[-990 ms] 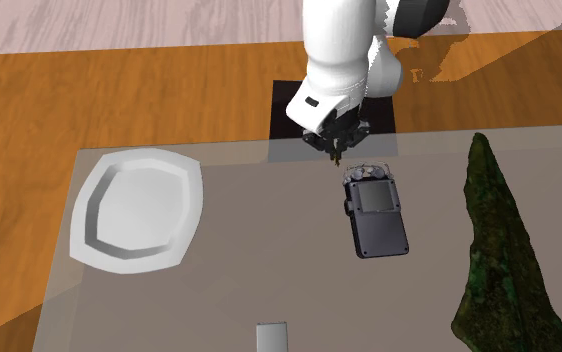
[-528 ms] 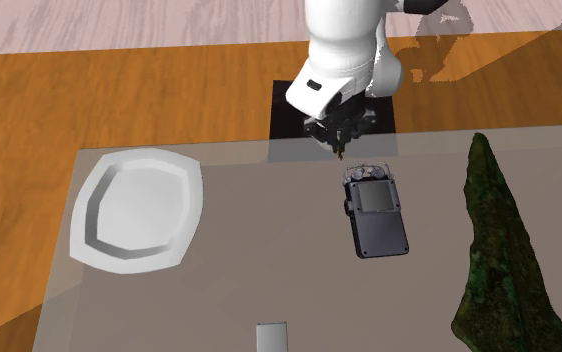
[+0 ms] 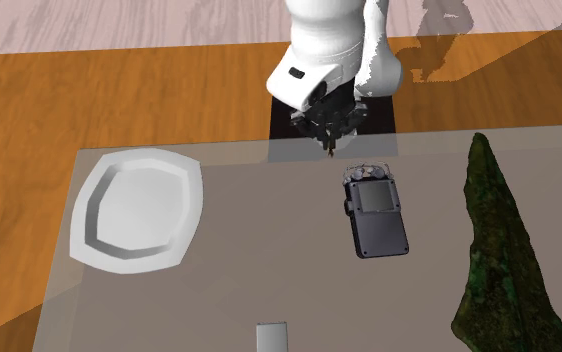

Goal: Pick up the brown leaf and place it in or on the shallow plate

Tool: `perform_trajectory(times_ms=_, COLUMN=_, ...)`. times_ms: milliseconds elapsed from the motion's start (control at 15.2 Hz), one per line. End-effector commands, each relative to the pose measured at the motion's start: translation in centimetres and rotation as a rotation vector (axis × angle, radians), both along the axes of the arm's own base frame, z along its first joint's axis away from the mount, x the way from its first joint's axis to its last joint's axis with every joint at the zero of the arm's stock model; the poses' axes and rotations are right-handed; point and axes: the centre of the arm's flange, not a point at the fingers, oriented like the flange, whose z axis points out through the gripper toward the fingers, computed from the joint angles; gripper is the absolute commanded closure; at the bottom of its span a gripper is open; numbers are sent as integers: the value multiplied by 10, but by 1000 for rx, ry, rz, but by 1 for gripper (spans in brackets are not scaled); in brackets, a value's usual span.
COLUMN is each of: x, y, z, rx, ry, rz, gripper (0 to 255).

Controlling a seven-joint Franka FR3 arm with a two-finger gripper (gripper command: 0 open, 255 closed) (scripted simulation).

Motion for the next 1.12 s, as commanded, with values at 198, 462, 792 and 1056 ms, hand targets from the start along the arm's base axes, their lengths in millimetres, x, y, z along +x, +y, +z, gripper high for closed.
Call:
perform_trajectory(times_ms=198, x=22, y=-62, z=2, rx=-1, ry=0, rz=0, gripper=255)
perform_trajectory(times_ms=462, x=39, y=-111, z=3, rx=-1, ry=0, rz=0, gripper=255)
perform_trajectory(times_ms=792, x=60, y=-174, z=4, rx=-1, ry=0, rz=0, gripper=255)
perform_trajectory(times_ms=1056, x=77, y=-224, z=4, rx=-1, ry=0, rz=0, gripper=255)
